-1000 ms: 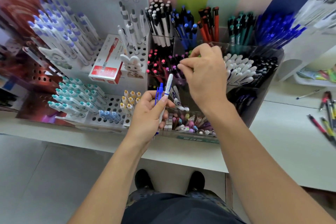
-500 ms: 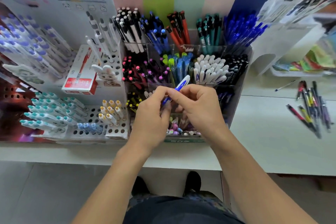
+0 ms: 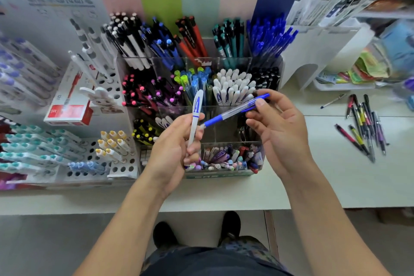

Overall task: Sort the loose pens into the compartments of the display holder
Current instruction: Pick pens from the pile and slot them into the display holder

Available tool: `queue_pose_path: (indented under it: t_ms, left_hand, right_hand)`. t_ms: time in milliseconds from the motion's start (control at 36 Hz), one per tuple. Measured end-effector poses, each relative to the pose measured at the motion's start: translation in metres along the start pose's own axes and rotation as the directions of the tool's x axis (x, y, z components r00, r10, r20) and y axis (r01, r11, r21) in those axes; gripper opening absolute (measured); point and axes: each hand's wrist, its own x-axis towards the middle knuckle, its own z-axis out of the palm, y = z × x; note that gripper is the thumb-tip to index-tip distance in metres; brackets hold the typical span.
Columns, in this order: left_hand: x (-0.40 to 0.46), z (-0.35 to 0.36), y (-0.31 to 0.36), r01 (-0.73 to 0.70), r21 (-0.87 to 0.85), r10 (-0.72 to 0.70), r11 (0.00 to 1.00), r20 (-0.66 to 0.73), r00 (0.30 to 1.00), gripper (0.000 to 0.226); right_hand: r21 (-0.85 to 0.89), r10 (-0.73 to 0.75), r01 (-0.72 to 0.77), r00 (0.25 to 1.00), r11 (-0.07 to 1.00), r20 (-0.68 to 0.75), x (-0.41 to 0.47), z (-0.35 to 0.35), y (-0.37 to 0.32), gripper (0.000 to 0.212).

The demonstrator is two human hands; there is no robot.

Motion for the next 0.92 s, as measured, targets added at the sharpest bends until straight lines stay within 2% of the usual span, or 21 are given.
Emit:
queue_pose_path:
  t_ms: [83, 167, 222, 306, 444, 556, 694, 806, 861, 917]
  left_hand:
    - [0.003, 0.008, 0.008, -0.062, 0.086, 0.062, 0.994, 0.014, 0.998, 0.026]
    - [0.008, 0.024, 0.018, -0.096, 0.097, 0.092, 0.991, 0.044, 0.995, 0.021]
    - [0.012, 0.036, 0.023, -0.104, 0.080, 0.100, 0.991, 0.050, 0.994, 0.023]
    - [0.017, 0.050, 0.025, -0.113, 0.087, 0.110, 0.990, 0.036, 0.993, 0.025]
    - [0.020, 0.061, 0.022, -0.126, 0.131, 0.125, 0.983, 0.011, 0.992, 0.024]
    - [0.022, 0.069, 0.020, -0.146, 0.179, 0.154, 0.973, -0.032, 0.988, 0.023]
    - [0.029, 0.091, 0.027, -0.262, 0.331, 0.302, 0.906, -0.074, 0.951, 0.018]
    - [0.047, 0.114, 0.037, -0.322, 0.286, 0.368, 0.902, -0.122, 0.922, 0.016]
    - [0.057, 0.123, 0.038, -0.300, 0.284, 0.352, 0.911, -0.153, 0.924, 0.017]
    - [0.064, 0.130, 0.036, -0.271, 0.238, 0.316, 0.933, -0.176, 0.932, 0.017]
  right_hand:
    - [-0.014, -0.263, 0.264, 0.957, 0.965, -0.119, 0.008, -0.004, -0.023, 0.015]
    - [-0.231, -0.597, 0.557, 0.783, 0.798, -0.175, 0.028, -0.010, -0.055, 0.013]
    - [-0.458, -0.735, 0.618, 0.667, 0.638, -0.123, 0.046, -0.014, -0.070, 0.012]
    - [-0.647, -0.786, 0.602, 0.618, 0.469, 0.006, 0.066, -0.014, -0.078, 0.019]
    - [-0.657, -0.822, 0.655, 0.562, 0.374, 0.093, 0.078, -0.013, -0.091, 0.022]
    - [-0.663, -0.797, 0.668, 0.577, 0.337, 0.177, 0.083, -0.020, -0.095, 0.019]
    - [-0.705, -0.684, 0.666, 0.633, 0.243, 0.363, 0.100, -0.014, -0.084, 0.023]
    - [-0.806, -0.592, 0.573, 0.704, 0.146, 0.393, 0.113, -0.012, -0.078, 0.035]
    - [-0.828, -0.562, 0.532, 0.744, 0.174, 0.361, 0.113, -0.012, -0.073, 0.039]
    - [-0.817, -0.538, 0.518, 0.777, 0.253, 0.327, 0.109, -0.010, -0.066, 0.043]
